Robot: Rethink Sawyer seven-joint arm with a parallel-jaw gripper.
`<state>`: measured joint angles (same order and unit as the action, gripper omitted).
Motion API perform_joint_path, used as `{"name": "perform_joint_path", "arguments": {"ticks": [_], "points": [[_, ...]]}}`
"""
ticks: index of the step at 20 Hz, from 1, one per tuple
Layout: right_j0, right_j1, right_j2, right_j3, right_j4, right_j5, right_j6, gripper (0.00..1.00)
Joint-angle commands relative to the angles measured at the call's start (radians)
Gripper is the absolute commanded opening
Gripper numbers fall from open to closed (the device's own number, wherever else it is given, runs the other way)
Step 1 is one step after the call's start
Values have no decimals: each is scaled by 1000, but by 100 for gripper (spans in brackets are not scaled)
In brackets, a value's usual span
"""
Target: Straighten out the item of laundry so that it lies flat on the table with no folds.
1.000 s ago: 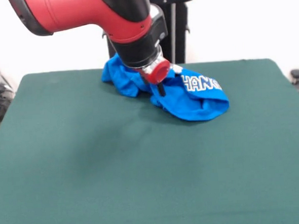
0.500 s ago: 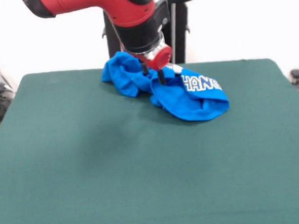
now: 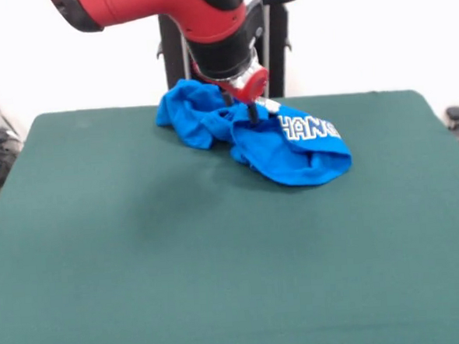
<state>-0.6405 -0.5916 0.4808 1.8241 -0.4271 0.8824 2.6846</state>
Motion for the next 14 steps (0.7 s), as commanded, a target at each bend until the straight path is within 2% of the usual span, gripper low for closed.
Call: {"name": "perform_joint_path", "arguments": {"ticks": [1,4,8,9,12,14], "points": [[73,216,-78,13,-137,-224,-23,100],[86,249,-99,-11,-158,-249,-14,100],[101,227,-125,-11,-163,-226,-23,100],[104,220,-128,-10,-160,-214,-42,0],[73,227,-95,-13,-107,-123,-96,0],[70,234,-92,-16,-96,-119,-96,0]]}}
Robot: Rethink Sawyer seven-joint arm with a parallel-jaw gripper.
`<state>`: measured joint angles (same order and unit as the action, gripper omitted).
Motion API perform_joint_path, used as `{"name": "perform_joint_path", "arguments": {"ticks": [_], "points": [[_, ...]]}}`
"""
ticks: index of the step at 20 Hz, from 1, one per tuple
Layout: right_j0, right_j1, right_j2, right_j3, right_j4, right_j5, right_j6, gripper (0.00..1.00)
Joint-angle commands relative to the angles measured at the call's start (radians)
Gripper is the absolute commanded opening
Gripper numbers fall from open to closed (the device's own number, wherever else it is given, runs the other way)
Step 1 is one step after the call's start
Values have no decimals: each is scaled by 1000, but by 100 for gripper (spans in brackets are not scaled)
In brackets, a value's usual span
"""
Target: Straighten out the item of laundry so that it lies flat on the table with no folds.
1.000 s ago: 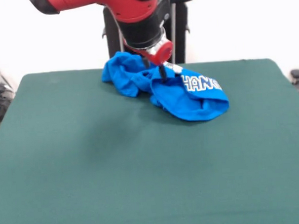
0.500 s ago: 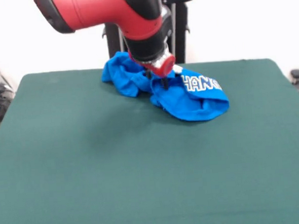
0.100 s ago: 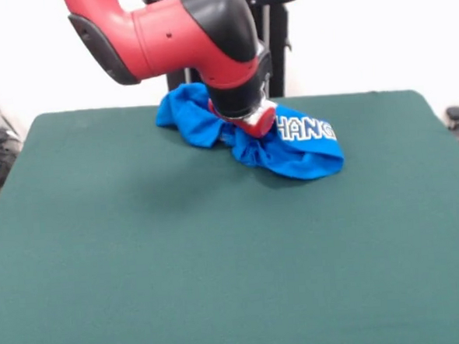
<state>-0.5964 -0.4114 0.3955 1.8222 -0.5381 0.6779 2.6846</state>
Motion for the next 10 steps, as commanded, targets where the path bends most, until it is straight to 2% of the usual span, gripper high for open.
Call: {"name": "perform_joint_path", "arguments": {"ticks": [1,10], "points": [[24,57,-5,-16,21,87,-96,0],[22,96,-7,-44,3,42,-101,0]]}}
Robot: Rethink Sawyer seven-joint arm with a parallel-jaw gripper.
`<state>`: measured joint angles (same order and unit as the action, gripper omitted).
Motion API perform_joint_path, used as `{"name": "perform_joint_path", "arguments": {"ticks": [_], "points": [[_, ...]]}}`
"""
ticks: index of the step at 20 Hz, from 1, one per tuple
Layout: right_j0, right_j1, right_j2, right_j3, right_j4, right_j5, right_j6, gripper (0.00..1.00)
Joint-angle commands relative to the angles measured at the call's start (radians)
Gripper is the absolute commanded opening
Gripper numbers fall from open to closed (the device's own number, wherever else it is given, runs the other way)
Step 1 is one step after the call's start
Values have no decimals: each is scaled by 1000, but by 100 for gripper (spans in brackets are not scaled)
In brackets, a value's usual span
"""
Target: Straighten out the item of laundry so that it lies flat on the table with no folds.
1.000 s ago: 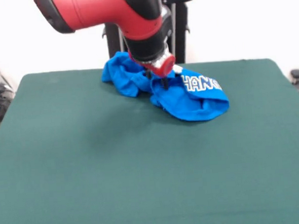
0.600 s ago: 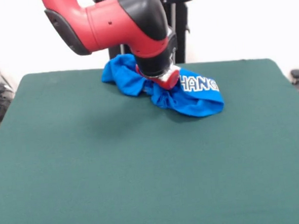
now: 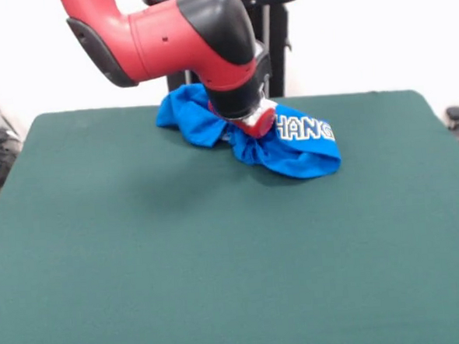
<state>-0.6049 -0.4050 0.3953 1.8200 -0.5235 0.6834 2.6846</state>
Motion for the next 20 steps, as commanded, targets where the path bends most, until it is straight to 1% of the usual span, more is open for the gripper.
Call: {"name": "perform_joint_path", "arguments": {"ticks": [1,2,7,10,11,14,17,20], "points": [[34,87,-9,-43,-16,32,-98,0],[37,83,-9,-44,-31,14,-103,100],[47,66,-16,-29,-26,-2,-72,100],[58,-3,-17,7,-1,28,-52,100],[61,-14,-18,3,2,39,-52,100],[89,-47,-45,2,-20,12,-22,100],[122,-61,-78,1,-42,-27,11,100],[133,-37,-87,-11,-37,-46,16,100]]}}
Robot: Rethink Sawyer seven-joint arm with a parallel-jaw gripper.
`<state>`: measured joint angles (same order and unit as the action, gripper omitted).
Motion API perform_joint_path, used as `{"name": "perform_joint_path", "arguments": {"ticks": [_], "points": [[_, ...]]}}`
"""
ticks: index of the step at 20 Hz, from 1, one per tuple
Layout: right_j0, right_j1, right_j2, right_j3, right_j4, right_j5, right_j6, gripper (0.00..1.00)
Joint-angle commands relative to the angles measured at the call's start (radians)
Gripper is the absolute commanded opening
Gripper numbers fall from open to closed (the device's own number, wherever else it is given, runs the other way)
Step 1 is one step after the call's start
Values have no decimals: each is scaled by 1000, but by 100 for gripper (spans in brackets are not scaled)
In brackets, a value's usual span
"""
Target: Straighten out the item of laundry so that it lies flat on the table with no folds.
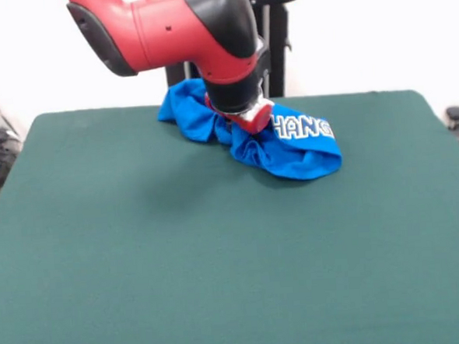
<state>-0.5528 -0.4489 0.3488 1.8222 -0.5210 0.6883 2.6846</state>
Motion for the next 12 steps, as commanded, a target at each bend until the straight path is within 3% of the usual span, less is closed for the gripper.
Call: {"name": "perform_joint_path", "arguments": {"ticks": [1,12], "points": [[82,21,-45,-28,-41,-53,10,100],[71,-18,-38,-11,2,-13,-33,100]]}}
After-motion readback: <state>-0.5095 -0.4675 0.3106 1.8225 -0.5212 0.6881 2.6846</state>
